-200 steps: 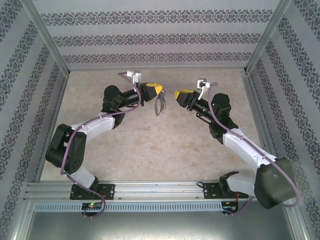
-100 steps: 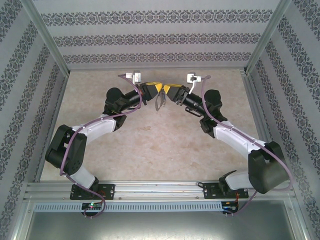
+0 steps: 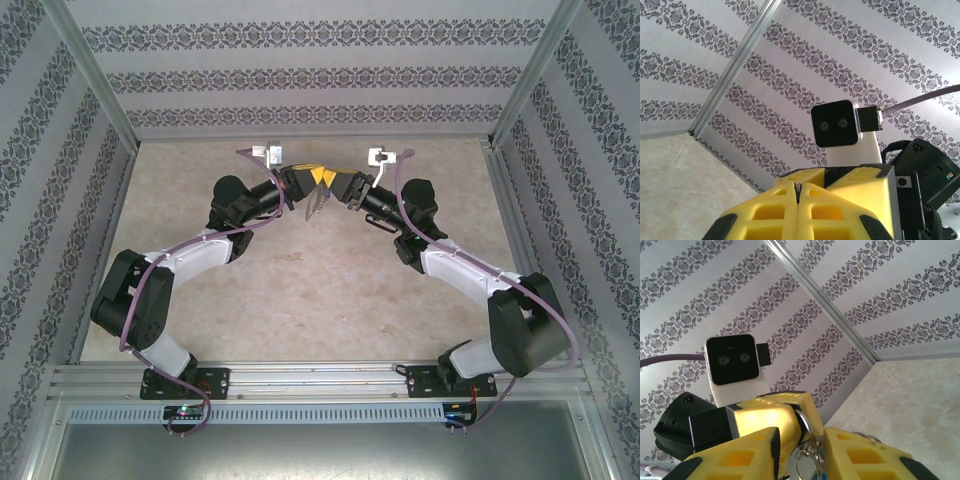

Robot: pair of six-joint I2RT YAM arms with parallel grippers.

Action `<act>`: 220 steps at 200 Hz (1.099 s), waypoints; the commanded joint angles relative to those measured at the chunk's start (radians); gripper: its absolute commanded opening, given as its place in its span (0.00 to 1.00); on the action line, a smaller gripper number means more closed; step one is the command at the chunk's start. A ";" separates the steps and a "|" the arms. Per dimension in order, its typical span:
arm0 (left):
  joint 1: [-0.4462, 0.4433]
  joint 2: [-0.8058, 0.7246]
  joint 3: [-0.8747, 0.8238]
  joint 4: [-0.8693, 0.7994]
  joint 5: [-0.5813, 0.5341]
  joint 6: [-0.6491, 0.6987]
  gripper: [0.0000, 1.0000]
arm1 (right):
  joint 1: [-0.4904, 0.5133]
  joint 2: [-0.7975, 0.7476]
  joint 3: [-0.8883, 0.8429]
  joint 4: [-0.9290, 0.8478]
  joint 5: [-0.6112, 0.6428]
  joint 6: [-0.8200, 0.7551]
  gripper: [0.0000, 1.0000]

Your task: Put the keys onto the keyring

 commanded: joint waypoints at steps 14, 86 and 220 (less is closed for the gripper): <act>-0.011 -0.023 0.000 0.027 -0.003 -0.008 0.00 | 0.008 0.018 0.039 0.074 -0.022 0.015 0.22; -0.022 -0.008 0.019 0.019 0.022 -0.005 0.00 | -0.003 0.027 0.042 0.083 -0.033 0.014 0.00; 0.063 -0.097 0.181 -0.441 0.162 0.310 0.36 | -0.108 -0.014 0.049 -0.114 -0.142 -0.128 0.00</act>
